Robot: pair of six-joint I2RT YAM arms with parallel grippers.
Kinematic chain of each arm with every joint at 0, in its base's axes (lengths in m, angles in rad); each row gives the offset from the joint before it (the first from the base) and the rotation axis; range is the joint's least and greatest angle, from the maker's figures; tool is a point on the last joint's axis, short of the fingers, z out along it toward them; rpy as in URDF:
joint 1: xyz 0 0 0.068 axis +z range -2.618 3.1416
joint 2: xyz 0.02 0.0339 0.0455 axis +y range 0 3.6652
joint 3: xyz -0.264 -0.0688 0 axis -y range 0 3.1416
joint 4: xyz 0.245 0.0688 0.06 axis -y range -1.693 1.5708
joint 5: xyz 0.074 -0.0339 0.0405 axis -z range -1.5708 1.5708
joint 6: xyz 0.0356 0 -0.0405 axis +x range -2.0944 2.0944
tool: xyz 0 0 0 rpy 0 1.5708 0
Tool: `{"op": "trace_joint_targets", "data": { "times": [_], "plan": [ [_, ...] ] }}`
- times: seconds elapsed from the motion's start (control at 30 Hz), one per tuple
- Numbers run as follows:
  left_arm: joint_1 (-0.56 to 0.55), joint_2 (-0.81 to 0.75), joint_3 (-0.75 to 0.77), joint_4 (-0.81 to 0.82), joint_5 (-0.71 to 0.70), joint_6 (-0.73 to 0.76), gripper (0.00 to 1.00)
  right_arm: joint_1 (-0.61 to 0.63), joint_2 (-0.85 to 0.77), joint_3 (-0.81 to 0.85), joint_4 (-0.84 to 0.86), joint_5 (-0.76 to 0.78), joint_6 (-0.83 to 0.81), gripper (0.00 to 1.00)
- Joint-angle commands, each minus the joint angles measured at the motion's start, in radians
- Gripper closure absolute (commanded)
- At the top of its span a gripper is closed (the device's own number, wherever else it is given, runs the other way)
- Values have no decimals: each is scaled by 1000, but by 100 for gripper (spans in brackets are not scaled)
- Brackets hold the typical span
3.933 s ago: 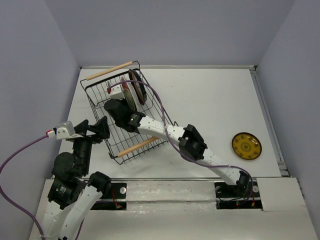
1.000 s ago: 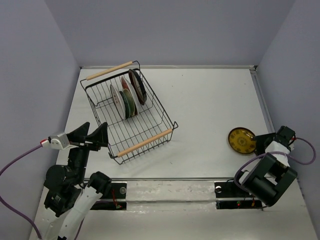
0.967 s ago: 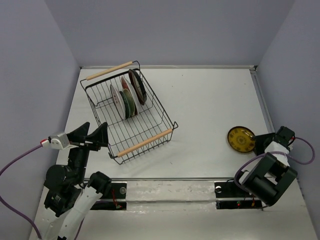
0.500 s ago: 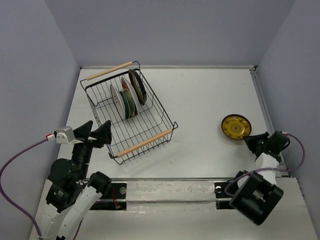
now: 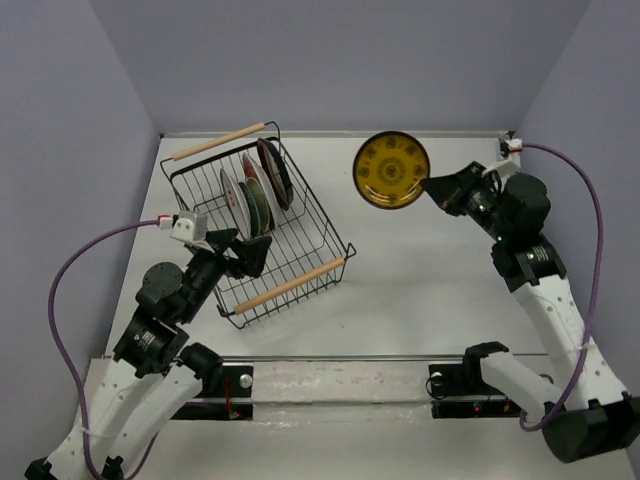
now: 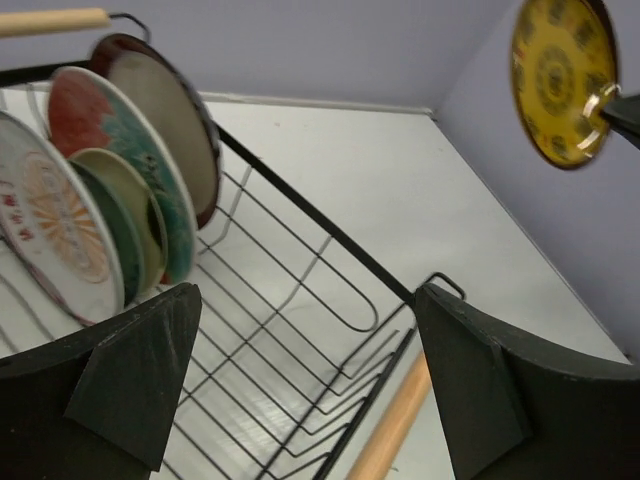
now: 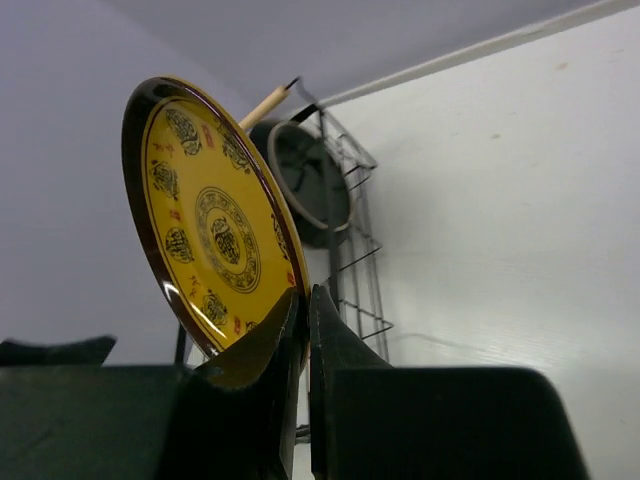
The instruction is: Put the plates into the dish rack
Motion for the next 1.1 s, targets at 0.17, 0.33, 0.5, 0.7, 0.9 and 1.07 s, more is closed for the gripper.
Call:
{"op": "trace_joint_targets", "data": {
  "times": [0.17,0.33,0.5,0.7,0.9,1.07],
  "plan": [
    [2,131,29,232,288,-147,1,446,316,274,115,46,-96,93],
    [15,142,4,283,267,-173,6,602,441,325,156,29,-105,93],
    [19,142,6,201,138,-136,36,661,468,336,207,-11,-122,93],
    [22,108,10,151,77,-120,46,661,440,319,210,-11,-138,93],
    [21,119,13,150,83,-104,65,670,455,314,222,-73,-134,93],
    [21,104,35,87,-14,-70,35,670,426,308,171,23,-174,93]
  ]
}}
